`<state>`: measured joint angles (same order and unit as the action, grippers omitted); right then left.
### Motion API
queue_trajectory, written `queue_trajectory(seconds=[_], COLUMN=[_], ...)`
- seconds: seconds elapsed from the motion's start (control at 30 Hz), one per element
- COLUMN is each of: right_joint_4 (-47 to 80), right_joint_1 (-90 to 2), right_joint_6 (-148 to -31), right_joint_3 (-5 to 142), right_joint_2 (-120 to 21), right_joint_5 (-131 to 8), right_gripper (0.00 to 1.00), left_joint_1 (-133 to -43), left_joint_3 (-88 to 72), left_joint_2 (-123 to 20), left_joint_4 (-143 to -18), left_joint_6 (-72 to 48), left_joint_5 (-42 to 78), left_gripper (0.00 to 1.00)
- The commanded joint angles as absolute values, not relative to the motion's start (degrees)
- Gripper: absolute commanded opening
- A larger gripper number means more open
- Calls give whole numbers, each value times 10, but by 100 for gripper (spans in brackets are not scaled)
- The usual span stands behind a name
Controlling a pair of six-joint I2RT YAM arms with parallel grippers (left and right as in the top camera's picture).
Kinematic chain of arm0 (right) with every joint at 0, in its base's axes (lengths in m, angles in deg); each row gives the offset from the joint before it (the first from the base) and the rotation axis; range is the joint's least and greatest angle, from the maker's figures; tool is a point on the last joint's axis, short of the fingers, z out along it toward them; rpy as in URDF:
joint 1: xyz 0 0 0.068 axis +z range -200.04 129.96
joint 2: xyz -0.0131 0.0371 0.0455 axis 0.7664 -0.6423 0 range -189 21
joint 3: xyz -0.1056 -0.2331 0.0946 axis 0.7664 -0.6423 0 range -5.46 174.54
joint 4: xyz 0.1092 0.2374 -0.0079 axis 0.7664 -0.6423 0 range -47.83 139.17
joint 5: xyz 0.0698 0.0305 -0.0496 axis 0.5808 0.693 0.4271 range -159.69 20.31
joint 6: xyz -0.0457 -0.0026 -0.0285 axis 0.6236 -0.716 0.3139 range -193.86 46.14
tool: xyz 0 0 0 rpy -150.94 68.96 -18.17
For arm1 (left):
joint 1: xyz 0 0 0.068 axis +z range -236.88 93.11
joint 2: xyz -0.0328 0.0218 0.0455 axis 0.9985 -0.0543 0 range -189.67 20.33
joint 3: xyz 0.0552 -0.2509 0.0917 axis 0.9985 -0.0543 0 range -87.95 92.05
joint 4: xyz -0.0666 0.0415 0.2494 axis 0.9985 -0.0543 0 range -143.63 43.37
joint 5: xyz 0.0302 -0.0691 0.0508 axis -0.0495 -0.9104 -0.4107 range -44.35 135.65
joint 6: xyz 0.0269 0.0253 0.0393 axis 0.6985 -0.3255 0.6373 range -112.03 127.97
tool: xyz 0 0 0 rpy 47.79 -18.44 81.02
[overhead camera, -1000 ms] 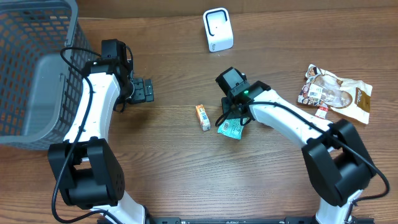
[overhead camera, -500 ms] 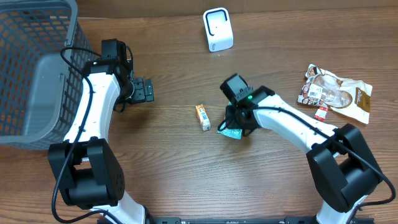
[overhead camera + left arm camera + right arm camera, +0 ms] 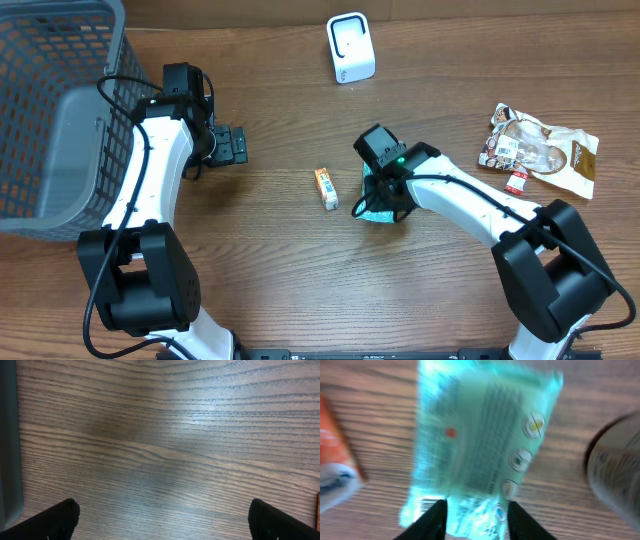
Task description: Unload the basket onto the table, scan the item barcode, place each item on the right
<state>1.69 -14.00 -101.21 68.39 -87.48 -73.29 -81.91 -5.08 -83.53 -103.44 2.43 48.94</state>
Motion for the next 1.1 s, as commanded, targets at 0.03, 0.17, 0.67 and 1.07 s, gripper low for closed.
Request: queue_trajectory(seconds=[0.03,0.17,0.67,1.07], right_joint_4=[5,-11,7,16], right_joint_1=[-136,-136,-115,-102], right_joint_6=[-993,-1023,-1041,-1055], right_joint_3=[723,720,706,697], right_joint_2=[-863,-864,-865,-865], right_joint_5=[-727,-689,-730,-753], right_gripper=[42,41,40,16], left_joint_1=[-820,-820,-820,-820], left_joint_3=[-50,-50,-50,-50], left_joint_2=[-838,-838,-838,-838], left_joint_4=[-1034,-1034,-1034,-1034], left_joint_6=[35,35,35,35], left_joint_5=[492,492,492,492], left_gripper=[100,100,100,100])
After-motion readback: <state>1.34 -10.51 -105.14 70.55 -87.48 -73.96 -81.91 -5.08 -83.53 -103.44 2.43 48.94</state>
